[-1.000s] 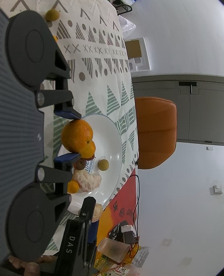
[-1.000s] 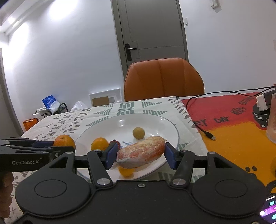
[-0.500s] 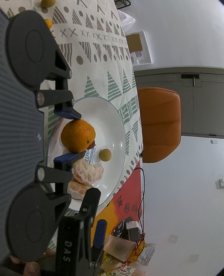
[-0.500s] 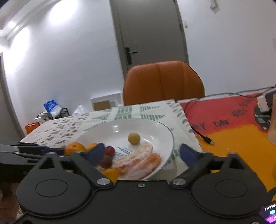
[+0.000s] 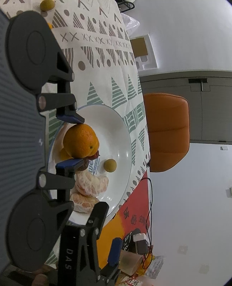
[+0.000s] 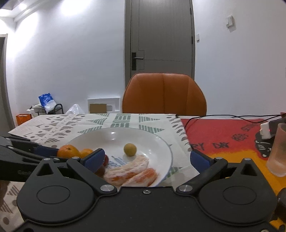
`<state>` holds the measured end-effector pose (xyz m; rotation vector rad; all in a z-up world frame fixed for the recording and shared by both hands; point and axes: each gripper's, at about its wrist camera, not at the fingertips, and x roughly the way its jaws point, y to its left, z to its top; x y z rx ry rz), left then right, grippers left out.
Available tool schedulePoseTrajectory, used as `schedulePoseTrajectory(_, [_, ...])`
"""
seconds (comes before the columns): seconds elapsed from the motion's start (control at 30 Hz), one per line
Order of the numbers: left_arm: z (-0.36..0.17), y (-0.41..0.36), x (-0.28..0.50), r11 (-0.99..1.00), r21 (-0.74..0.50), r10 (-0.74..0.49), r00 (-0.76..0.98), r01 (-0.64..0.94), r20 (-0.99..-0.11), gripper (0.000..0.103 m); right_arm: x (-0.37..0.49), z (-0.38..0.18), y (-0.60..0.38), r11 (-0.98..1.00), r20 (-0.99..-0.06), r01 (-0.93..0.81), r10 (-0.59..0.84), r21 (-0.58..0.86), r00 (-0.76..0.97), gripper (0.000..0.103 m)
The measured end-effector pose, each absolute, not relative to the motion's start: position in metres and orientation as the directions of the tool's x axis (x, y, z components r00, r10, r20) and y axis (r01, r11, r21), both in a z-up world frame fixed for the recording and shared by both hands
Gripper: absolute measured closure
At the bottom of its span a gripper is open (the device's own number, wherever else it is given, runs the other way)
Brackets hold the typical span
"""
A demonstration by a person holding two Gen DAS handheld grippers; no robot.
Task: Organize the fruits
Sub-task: 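Open the right tool to drop the pomelo while the left tool releases the orange into the bowl, then move both open tools back toward the small orange and brown round fruit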
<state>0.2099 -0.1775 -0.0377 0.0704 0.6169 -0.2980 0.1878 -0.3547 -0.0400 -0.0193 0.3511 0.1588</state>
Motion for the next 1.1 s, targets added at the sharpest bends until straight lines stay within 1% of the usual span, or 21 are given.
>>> schedulePoseTrajectory(0.07, [-0.036,-0.178,0.209,0.957,-0.017,-0.247,0.781,0.29,-0.573,0.061,0.189,-0.04,-0.358,0.987,-0.34,-0.159,0.149,-0.001,0.928,0.0])
schedulePoseTrajectory(0.17, [-0.033,-0.177,0.207,0.959,-0.008,-0.237,0.788,0.283,-0.568,0.058,0.191,-0.039,-0.362,0.985,-0.333,-0.17,0.157,-0.01,0.93,0.0])
schedulePoseTrajectory(0.4, [-0.025,-0.164,0.204,0.971,0.004,-0.198,0.809,0.24,-0.554,0.054,0.197,-0.039,-0.369,0.984,-0.327,-0.179,0.17,0.001,0.93,0.0])
schedulePoseTrajectory(0.7, [-0.023,-0.133,0.199,0.986,0.002,-0.137,0.825,0.165,-0.549,0.053,0.207,-0.042,-0.371,0.981,-0.35,-0.194,0.188,0.017,0.918,0.0])
schedulePoseTrajectory(0.93, [-0.022,-0.11,0.196,0.993,-0.017,-0.104,0.831,0.113,-0.546,0.053,0.202,-0.034,-0.36,0.977,-0.332,-0.214,0.201,-0.001,0.922,0.0])
schedulePoseTrajectory(0.97, [-0.021,-0.107,0.196,0.994,-0.021,-0.1,0.831,0.106,-0.546,0.051,0.201,-0.033,-0.357,0.975,-0.333,-0.22,0.208,-0.001,0.92,0.0])
schedulePoseTrajectory(1.0, [-0.021,-0.105,0.195,0.995,-0.025,-0.097,0.832,0.1,-0.546,0.046,0.2,-0.032,-0.355,0.974,-0.335,-0.226,0.213,0.0,0.918,0.0])
schedulePoseTrajectory(1.1, [-0.02,-0.096,0.191,0.996,-0.026,-0.081,0.837,0.08,-0.541,0.038,0.198,-0.029,-0.346,0.969,-0.343,-0.248,0.234,0.004,0.91,0.0])
